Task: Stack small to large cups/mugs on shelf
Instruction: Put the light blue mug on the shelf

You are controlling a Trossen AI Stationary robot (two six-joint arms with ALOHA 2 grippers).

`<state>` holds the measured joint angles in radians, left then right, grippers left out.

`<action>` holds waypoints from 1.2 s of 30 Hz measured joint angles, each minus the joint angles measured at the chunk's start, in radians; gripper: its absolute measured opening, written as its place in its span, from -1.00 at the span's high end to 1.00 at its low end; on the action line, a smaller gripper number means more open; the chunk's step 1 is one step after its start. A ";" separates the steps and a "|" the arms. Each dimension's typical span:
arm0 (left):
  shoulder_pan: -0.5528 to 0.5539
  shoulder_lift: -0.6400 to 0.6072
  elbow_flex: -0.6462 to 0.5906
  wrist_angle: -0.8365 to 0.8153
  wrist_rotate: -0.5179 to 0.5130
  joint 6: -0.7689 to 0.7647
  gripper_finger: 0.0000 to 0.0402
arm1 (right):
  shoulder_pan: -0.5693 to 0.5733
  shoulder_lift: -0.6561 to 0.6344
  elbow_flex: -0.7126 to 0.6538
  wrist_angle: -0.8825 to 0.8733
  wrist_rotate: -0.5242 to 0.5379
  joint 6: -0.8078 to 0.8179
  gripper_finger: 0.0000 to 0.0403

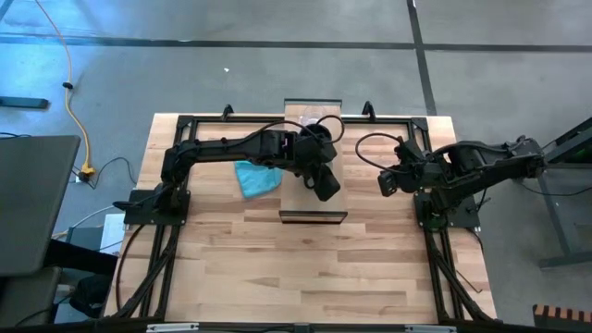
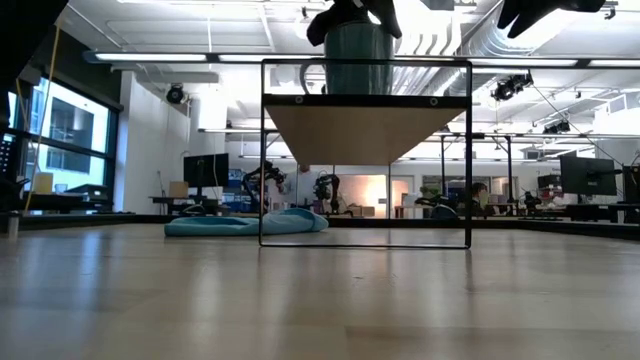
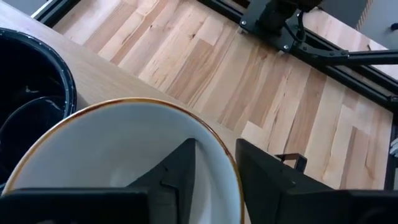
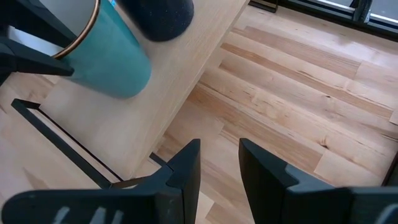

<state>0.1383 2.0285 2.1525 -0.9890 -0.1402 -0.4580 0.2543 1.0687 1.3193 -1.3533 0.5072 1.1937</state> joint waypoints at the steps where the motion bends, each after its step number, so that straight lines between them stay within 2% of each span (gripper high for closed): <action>1: 0.000 0.000 0.000 0.000 0.000 0.000 0.51 | 0.000 0.000 0.000 0.000 0.000 0.000 0.50; 8: 0.000 0.000 0.000 0.012 0.000 0.003 0.51 | 0.000 0.000 0.000 0.000 0.003 -0.005 0.50; 16: 0.000 0.000 0.000 0.013 -0.007 -0.071 0.45 | 0.000 0.000 0.000 -0.002 0.004 -0.009 0.50; 21: -0.001 0.000 0.000 0.024 -0.002 -0.053 0.45 | 0.000 0.000 0.000 -0.022 0.004 -0.016 0.50; 29: -0.001 0.000 0.000 0.023 0.076 -0.019 0.44 | 0.000 0.000 0.000 -0.045 0.004 -0.017 0.50; 32: -0.001 0.000 0.000 0.018 0.103 -0.017 0.37 | 0.000 0.000 0.000 -0.045 0.003 -0.023 0.50; 36: 0.000 0.000 0.000 0.002 0.106 -0.018 0.16 | 0.000 0.000 0.000 -0.044 0.003 -0.023 0.50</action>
<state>0.1379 2.0285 2.1525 -0.9871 -0.0341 -0.4755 0.2543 1.0685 1.3193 -1.3975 0.5102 1.1706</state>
